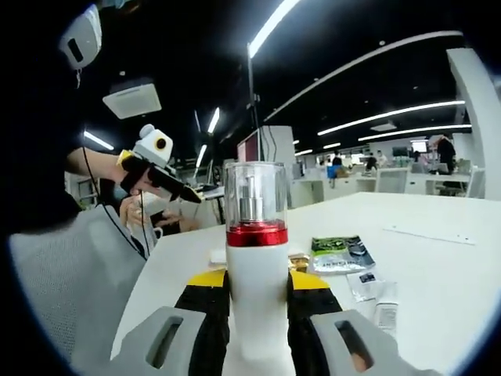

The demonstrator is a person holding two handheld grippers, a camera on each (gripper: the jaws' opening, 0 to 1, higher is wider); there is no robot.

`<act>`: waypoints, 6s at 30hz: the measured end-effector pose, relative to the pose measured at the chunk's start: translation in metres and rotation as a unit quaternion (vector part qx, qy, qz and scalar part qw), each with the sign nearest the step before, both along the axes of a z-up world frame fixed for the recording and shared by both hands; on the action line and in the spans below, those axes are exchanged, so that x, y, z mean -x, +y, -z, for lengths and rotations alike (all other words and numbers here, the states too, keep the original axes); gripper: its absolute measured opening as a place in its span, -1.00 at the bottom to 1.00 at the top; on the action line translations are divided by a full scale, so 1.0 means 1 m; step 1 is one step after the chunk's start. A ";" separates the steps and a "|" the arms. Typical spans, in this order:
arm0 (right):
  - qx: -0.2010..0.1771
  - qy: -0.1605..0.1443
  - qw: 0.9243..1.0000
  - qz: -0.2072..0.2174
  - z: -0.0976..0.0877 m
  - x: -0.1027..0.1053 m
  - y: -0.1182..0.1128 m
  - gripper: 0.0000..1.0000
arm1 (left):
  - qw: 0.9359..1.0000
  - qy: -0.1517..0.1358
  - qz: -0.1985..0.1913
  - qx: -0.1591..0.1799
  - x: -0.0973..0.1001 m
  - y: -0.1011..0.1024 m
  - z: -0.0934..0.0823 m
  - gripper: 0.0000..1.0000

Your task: Arrange the skincare products in the storage area until every visible bottle or jar stands upright without overlapping.

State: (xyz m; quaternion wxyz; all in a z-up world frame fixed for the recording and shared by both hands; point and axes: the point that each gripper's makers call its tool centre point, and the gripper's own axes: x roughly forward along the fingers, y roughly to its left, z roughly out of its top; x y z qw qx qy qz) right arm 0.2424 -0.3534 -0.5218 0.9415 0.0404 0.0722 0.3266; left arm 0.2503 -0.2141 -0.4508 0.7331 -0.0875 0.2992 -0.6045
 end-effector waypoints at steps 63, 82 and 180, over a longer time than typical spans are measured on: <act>0.109 0.156 0.966 0.173 -0.004 0.086 -0.004 0.64 | 0.998 -0.019 -0.036 -0.056 0.029 0.037 0.027 0.98; 0.048 0.151 0.961 0.225 -0.019 0.128 0.000 0.98 | 0.983 -0.079 -0.124 -0.112 0.021 0.085 0.046 0.98; 0.154 0.198 0.923 0.291 0.003 0.114 -0.010 0.75 | 0.959 -0.053 -0.028 -0.277 -0.113 -0.002 0.133 0.32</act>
